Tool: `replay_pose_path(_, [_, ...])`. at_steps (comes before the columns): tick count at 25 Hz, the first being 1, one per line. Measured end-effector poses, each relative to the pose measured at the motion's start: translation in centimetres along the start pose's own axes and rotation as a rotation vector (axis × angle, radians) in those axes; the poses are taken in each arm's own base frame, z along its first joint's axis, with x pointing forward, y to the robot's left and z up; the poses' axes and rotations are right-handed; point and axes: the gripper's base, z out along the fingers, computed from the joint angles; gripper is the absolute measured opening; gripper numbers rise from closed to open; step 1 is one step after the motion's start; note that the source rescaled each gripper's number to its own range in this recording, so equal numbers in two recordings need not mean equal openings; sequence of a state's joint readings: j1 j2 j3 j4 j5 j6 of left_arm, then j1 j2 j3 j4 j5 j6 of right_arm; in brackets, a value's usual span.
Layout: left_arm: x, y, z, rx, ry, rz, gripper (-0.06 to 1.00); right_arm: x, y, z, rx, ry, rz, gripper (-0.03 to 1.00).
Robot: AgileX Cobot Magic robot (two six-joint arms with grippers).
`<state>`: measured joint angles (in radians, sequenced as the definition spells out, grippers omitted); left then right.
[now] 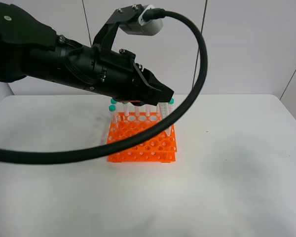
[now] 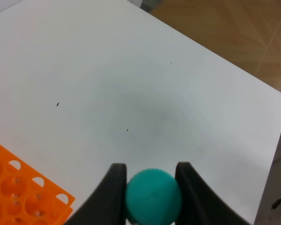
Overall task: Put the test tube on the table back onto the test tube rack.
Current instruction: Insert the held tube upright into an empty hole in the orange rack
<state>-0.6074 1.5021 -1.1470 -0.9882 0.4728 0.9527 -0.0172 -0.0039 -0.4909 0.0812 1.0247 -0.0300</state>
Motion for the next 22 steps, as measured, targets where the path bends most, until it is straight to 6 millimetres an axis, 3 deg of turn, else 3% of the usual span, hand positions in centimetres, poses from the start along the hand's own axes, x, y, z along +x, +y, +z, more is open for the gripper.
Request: replay_pose_path(22, [0.1,-0.14,0.0,0.015,0.011,0.002,0.0,0.01,0.04,-0.01,-0.004,-0.001,0.002,0.93])
